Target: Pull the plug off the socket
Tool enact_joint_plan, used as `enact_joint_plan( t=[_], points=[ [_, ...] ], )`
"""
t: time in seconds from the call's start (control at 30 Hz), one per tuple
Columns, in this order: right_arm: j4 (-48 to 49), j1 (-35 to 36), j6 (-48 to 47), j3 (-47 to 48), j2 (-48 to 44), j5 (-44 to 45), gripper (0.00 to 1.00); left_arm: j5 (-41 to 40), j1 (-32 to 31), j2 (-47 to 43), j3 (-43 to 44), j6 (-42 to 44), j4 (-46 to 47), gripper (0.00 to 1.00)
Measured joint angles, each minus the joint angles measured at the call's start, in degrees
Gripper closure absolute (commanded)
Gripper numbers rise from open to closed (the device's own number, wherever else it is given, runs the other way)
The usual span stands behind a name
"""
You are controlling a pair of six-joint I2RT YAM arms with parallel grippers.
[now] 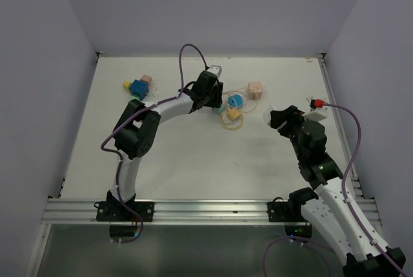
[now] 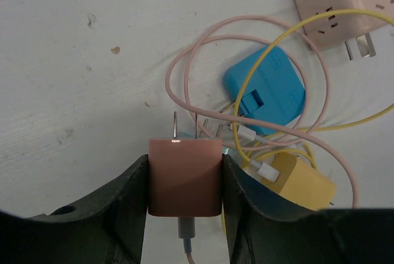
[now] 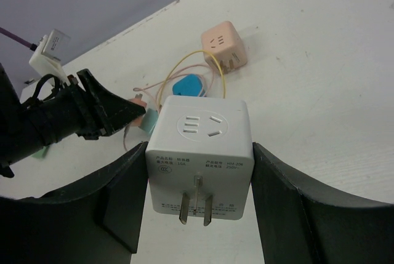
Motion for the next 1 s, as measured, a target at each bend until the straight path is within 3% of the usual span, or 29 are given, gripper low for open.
enact_joint_plan(
  t=[0.03,0.13,0.2,0.47,0.73,1.0],
  points=[
    [-0.1,0.0,-0.4,0.0,0.5,0.2,1.00,0.2,-0.3,0.8,0.0,0.1,0.0,0.39],
    [-0.1,0.0,-1.3,0.0,2.6,1.1,1.00,0.8,-1.2,1.5,0.0,0.3,0.0,0.18],
    [-0.1,0.0,-1.9,0.0,4.9,1.8,1.00,0.9,-1.6,1.2,0.2,0.3,0.4,0.11],
    [2.3,-0.3,-5.4,1.3,18.3,6.9,1.00,-0.1,-1.4,-7.8,-2.1,0.3,-2.3,0.01],
    [13.7,-1.9,-11.6,7.3,35.6,11.4,1.00,-4.6,3.2,-32.4,-12.0,1.0,-8.3,0.01],
    [24.6,-4.6,-19.3,17.9,54.6,12.3,1.00,-15.3,6.9,-60.4,-32.8,6.4,-10.4,0.00]
  ],
)
